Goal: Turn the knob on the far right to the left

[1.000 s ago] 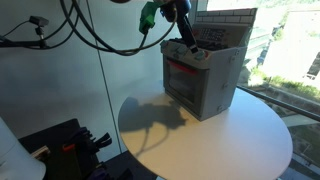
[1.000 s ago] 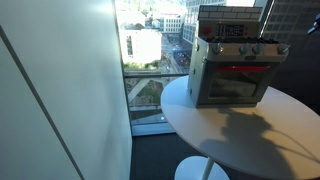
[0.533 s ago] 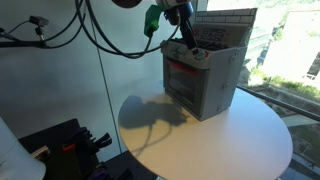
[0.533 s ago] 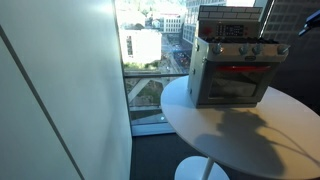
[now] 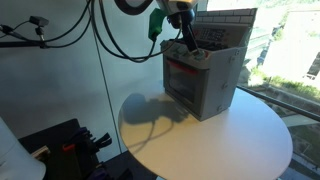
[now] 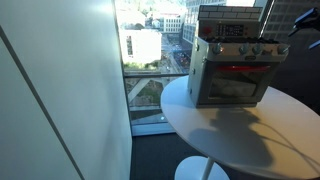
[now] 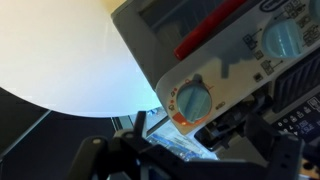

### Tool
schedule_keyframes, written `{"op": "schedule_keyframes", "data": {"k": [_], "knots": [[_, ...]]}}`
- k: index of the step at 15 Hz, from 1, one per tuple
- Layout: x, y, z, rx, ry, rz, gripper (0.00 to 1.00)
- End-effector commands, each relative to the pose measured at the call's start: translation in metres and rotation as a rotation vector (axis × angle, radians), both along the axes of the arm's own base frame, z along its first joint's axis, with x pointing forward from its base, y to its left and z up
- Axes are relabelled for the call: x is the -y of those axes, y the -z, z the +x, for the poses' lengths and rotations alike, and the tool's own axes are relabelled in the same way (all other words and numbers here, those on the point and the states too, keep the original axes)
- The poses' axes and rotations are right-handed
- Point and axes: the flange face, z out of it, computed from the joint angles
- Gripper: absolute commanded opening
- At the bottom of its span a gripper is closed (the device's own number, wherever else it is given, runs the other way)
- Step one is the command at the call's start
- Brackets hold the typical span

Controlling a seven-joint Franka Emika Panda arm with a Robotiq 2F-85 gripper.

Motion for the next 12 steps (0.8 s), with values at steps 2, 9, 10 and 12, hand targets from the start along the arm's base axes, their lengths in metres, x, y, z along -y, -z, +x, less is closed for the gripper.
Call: {"op": "schedule_keyframes", "data": {"k": [2, 9, 10, 12], "knots": [[0.002, -0.004, 0.016, 0.044, 0.026, 0.020, 1.00], [0.005, 0.001, 0.023, 0.066, 0.067, 0.064, 1.00], [0.005, 0.002, 0.024, 0.065, 0.070, 0.070, 1.00], [0.005, 0.004, 0.026, 0.066, 0.074, 0.079, 1.00]]}}
